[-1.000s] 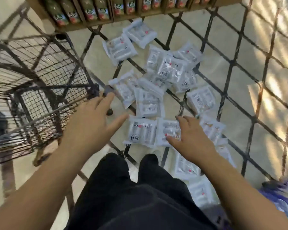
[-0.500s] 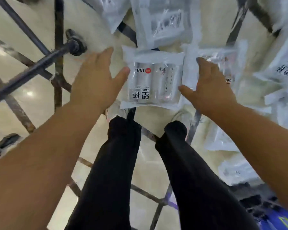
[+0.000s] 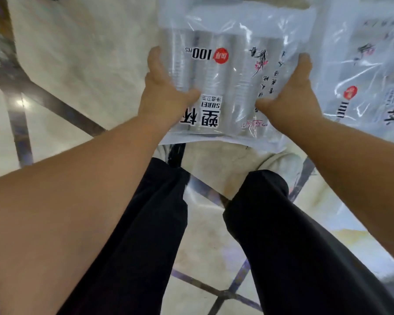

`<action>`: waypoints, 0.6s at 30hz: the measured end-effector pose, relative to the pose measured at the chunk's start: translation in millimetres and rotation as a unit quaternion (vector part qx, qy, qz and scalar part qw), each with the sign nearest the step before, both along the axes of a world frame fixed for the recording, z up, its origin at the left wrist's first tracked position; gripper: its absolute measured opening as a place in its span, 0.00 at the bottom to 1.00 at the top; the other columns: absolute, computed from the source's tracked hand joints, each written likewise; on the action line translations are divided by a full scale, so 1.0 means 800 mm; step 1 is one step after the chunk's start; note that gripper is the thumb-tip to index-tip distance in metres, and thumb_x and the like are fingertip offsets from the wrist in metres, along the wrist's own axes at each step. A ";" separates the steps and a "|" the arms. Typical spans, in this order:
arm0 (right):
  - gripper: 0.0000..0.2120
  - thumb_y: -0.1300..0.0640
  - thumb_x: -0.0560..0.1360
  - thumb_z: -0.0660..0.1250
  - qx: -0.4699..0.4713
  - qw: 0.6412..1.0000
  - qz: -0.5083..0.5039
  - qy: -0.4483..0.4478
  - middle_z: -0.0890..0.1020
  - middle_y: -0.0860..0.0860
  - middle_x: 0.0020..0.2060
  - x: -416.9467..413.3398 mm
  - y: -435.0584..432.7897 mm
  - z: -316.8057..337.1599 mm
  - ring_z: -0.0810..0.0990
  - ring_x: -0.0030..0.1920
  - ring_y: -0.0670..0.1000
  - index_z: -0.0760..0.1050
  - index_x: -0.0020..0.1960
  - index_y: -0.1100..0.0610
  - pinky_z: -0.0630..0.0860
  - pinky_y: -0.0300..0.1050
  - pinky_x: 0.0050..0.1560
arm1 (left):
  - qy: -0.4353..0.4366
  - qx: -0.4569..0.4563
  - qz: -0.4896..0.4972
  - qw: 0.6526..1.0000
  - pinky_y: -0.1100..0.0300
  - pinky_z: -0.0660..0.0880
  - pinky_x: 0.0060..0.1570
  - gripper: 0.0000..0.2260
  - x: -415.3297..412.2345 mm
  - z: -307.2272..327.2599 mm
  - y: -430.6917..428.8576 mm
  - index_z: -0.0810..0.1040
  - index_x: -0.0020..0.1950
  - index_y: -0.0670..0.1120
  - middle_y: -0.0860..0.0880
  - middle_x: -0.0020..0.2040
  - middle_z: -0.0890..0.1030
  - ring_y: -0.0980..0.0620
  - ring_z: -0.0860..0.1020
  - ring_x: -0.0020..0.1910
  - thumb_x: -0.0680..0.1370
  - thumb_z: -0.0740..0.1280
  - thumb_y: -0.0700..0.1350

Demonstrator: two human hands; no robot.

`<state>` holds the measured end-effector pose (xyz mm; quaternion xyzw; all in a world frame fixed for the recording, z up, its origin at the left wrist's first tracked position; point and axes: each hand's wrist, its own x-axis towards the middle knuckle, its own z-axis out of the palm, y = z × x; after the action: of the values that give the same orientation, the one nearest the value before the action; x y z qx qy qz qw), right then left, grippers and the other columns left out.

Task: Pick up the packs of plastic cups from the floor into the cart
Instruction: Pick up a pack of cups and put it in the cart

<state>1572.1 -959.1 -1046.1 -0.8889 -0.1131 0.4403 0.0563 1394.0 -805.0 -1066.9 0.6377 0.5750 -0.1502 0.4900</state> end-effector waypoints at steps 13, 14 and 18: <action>0.44 0.50 0.68 0.73 0.064 0.996 -0.058 0.015 0.74 0.57 0.62 -0.011 0.019 0.158 0.78 0.54 0.59 0.51 0.76 0.48 0.77 0.56 0.54 | 0.043 0.044 -0.004 0.998 0.57 0.67 0.53 0.41 -0.026 0.180 0.021 0.52 0.77 0.54 0.43 0.67 0.72 0.44 0.74 0.61 0.73 0.73 0.58; 0.44 0.51 0.69 0.74 0.070 0.996 -0.054 0.016 0.73 0.57 0.64 -0.013 0.020 0.196 0.77 0.56 0.58 0.52 0.76 0.48 0.76 0.55 0.55 | 0.043 0.051 -0.002 0.998 0.57 0.67 0.55 0.41 -0.030 0.220 0.020 0.53 0.78 0.54 0.43 0.68 0.71 0.44 0.73 0.62 0.73 0.73 0.58; 0.44 0.52 0.69 0.75 0.110 0.993 -0.042 -0.003 0.67 0.54 0.71 -0.013 0.030 0.383 0.71 0.66 0.55 0.54 0.78 0.48 0.72 0.54 0.61 | 0.026 0.076 0.028 0.996 0.54 0.69 0.60 0.41 -0.034 0.402 0.014 0.53 0.77 0.55 0.44 0.69 0.70 0.45 0.72 0.64 0.72 0.73 0.57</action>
<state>1561.7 -935.2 -739.9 -0.8828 -0.1232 0.4196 0.1719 1367.1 -793.4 -745.3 0.6523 0.6152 -0.1089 0.4292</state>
